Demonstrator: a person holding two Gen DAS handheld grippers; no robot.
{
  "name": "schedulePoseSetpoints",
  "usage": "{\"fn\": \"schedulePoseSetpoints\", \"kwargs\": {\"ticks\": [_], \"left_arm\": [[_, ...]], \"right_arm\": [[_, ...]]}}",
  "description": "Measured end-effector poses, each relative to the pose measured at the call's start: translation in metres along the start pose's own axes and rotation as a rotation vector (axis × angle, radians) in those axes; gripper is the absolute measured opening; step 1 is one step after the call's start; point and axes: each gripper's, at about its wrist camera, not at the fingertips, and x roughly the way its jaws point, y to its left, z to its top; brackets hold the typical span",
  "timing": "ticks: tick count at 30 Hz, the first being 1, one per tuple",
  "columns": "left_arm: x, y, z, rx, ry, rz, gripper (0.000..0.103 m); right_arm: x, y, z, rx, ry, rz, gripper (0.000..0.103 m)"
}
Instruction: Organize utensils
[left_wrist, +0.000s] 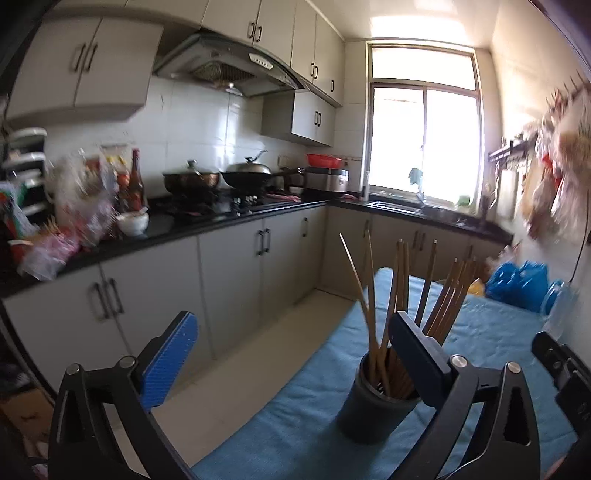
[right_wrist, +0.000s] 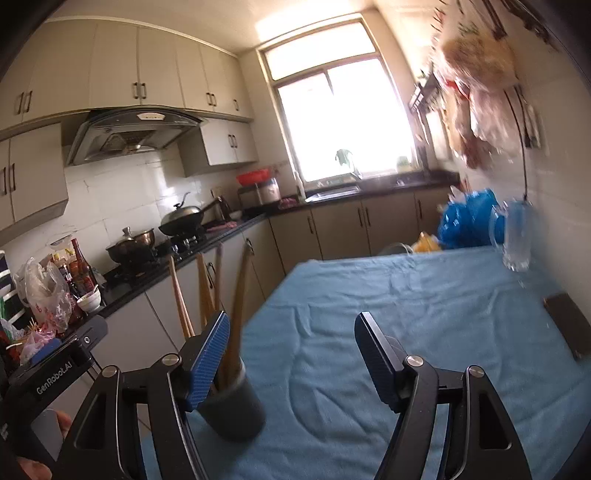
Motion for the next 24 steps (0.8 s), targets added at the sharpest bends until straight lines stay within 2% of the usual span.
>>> {"fn": "schedulePoseSetpoints", "kwargs": {"ticks": [6,13,24], "left_arm": [[-0.022,-0.016,-0.015,0.048,0.021,-0.015,0.103],[-0.038,-0.037,-0.031,0.153,0.041,-0.029,0.103],[-0.039,-0.05,-0.04,0.16,0.13,-0.107,0.103]], "right_arm": [[-0.018,-0.019,-0.012,0.037,0.019,-0.032,0.076],[-0.03,-0.038,-0.023,0.069,0.05,-0.068,0.078],[-0.035,-0.044,-0.031,0.082,0.08,-0.095,0.08]]}}
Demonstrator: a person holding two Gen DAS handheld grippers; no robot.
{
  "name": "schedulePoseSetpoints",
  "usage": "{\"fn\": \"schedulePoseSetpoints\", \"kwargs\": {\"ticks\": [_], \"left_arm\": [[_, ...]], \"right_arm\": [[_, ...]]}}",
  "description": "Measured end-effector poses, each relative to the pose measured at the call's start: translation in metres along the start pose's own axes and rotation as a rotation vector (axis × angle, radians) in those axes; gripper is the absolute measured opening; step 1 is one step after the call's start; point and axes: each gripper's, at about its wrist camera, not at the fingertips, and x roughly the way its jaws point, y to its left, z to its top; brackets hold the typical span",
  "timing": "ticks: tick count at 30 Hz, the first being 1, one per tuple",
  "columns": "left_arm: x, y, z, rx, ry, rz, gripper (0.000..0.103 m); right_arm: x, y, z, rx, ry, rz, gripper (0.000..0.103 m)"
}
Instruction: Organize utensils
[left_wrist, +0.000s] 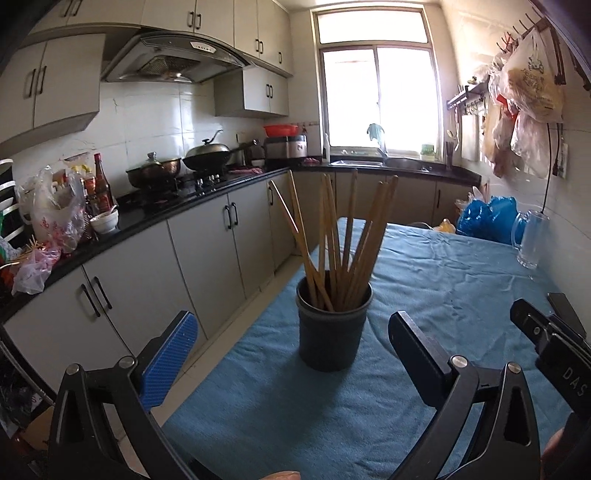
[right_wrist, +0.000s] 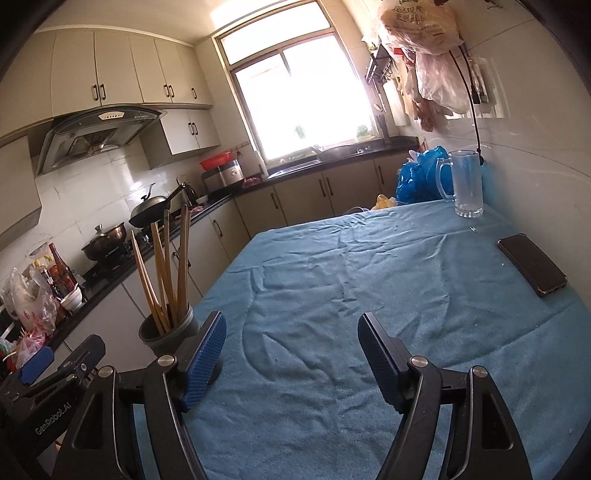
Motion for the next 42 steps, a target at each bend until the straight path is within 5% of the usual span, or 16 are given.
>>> {"fn": "schedulePoseSetpoints", "kwargs": {"ticks": [15,42], "left_arm": [[0.012,-0.001,-0.006,-0.027,0.091,-0.038,0.103],[0.022,0.004,-0.01,-0.024,0.123,-0.062,0.103]], "right_arm": [[0.007,0.011,-0.009,-0.056,0.023,-0.029,0.081],[0.02,0.024,-0.018,-0.116,0.066,-0.066,0.083]]}}
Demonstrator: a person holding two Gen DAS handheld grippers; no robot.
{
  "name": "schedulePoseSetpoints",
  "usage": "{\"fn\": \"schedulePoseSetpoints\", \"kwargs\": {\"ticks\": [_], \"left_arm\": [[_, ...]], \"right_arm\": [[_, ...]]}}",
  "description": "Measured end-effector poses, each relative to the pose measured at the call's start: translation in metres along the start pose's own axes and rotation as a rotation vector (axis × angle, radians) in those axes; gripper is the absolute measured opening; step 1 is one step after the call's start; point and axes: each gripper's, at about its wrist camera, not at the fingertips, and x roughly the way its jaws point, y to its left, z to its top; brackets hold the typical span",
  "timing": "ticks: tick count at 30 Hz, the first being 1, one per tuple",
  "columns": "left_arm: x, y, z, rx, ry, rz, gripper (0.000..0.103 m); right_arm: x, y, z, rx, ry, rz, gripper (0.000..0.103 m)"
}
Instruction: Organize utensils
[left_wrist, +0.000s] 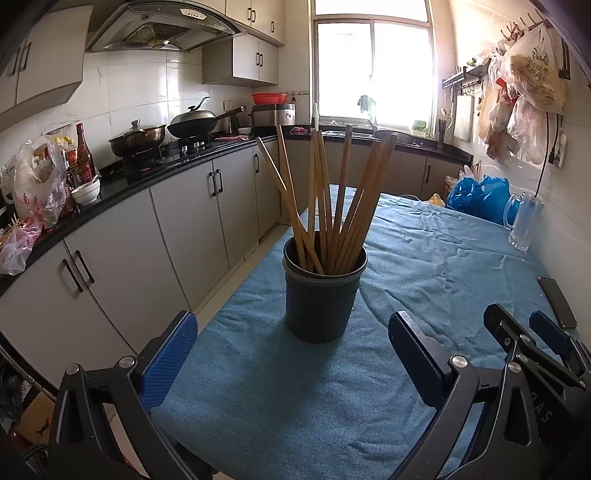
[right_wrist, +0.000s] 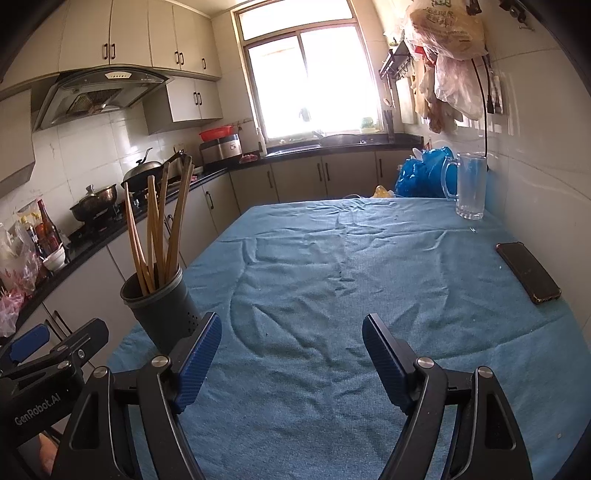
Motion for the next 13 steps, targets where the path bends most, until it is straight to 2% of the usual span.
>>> {"fn": "schedulePoseSetpoints", "kwargs": {"ticks": [13], "left_arm": [[0.0039,-0.0051,-0.0047,0.01,0.02,0.018,0.103]], "right_arm": [[0.0053,-0.0005,-0.0033,-0.005,0.017,-0.012,0.086]]}}
